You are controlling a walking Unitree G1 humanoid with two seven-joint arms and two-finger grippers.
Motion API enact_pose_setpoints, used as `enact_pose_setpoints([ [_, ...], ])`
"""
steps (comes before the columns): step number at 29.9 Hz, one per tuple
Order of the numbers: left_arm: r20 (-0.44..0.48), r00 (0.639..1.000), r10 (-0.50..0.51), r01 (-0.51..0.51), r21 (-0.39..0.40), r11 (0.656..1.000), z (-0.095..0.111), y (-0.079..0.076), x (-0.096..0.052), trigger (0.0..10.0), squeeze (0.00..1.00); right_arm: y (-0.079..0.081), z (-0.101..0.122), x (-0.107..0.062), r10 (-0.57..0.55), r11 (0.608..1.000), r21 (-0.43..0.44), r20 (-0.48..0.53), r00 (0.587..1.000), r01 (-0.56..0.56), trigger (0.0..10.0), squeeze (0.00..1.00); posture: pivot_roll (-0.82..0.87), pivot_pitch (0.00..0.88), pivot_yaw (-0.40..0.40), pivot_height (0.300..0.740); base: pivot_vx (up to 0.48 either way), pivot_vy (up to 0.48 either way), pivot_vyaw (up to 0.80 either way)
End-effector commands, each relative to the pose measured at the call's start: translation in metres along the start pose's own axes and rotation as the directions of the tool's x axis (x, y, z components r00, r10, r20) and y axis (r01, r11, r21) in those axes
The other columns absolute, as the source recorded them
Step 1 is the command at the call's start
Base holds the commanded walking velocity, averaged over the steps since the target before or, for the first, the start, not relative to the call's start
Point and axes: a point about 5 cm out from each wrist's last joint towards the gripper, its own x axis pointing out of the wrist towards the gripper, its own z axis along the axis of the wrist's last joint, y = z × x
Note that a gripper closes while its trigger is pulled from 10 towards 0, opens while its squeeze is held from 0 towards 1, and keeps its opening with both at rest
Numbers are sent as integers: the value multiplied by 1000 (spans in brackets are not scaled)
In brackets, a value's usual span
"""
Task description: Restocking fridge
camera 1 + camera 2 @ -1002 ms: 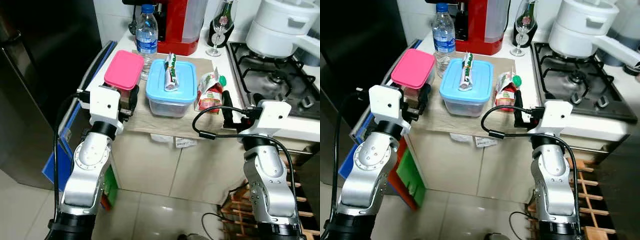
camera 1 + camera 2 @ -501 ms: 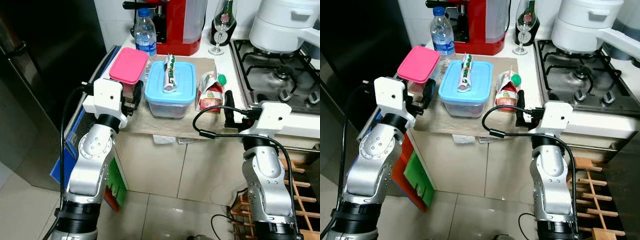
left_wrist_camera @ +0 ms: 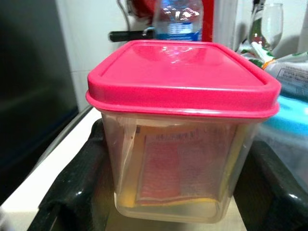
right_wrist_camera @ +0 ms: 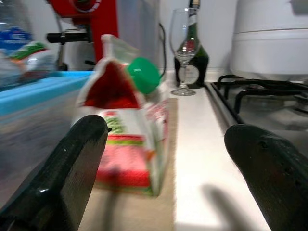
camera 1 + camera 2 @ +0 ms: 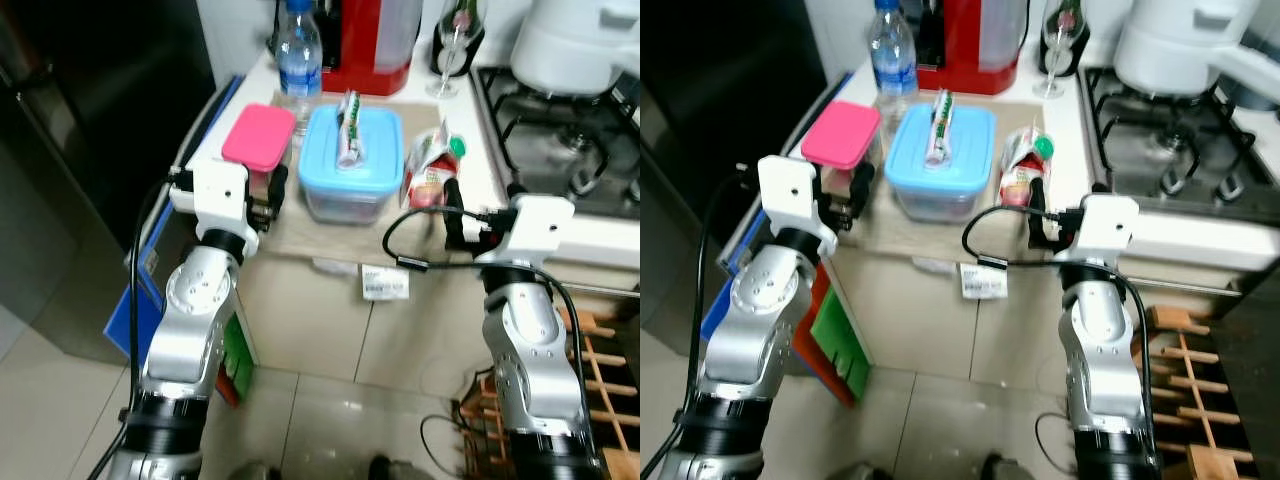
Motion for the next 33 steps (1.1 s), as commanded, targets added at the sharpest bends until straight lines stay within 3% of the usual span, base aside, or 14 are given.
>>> enact_pose_setpoints([
  [1,19,1000,3,-2,-8,1000,3,0,2,10000,0,0,2,3,3,1000,6,-2,1000,-3,10000,0,-38,0,26,740,-266,0,0],
  [11,25,1000,-3,4,-13,1000,3,-1,4,10000,0,0,3,5,13,1000,-1,2,1000,-13,10000,0,-39,0,18,740,-272,0,0],
  [29,40,999,-30,32,-36,999,1,-3,4,10000,0,-2,1,4,11,1000,-19,-1,1000,-12,10000,0,-42,0,23,740,0,0,0],
  [33,18,999,-37,38,-50,998,-2,-4,3,10000,0,-1,-2,4,20,999,-24,-20,1000,-21,10000,0,-43,0,21,740,0,0,-773],
])
